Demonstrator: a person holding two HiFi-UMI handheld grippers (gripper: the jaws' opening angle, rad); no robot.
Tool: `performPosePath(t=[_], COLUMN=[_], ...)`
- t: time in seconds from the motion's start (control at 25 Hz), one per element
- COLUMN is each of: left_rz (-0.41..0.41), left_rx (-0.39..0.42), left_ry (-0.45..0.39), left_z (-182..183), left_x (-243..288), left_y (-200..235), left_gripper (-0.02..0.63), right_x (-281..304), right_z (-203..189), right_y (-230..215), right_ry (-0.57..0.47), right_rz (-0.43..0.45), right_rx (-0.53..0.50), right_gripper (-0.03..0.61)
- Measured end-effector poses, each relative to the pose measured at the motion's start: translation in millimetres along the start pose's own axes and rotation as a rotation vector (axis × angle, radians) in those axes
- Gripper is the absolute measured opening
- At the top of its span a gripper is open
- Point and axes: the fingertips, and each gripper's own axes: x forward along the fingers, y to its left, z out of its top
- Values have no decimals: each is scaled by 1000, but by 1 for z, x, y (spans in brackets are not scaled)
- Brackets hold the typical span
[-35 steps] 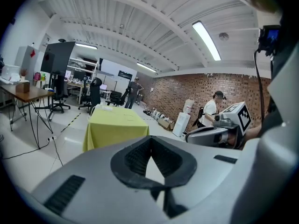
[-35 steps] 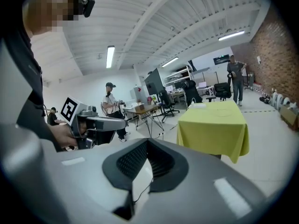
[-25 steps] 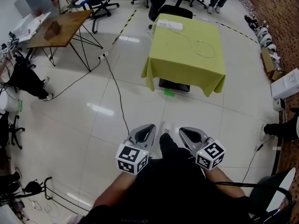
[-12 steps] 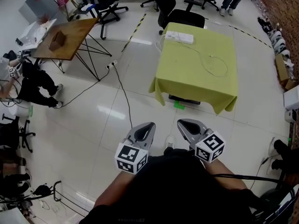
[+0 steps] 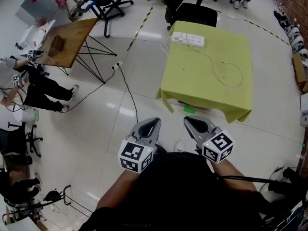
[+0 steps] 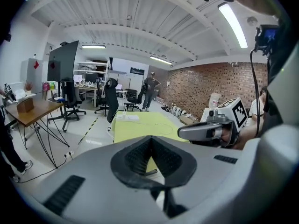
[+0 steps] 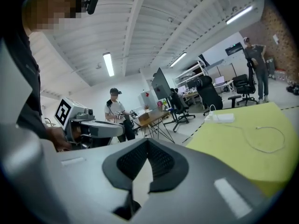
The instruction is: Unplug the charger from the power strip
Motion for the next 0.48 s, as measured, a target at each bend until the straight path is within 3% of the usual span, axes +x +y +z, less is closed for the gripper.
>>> performPosePath(t=[0.24,0.48], left_rz=[-53,-111], left_rx=[0,3], left_ry=[23,9], left_z=[11,37], left_x=[37,62], left_y=[39,111], left_gripper=[6,6], right_x=[31,89], right_z=[8,38], right_y=[-36,-58], right_ry=[18,14], right_rz=[-70,-164], right_rx=[36,40], right_gripper=[3,3])
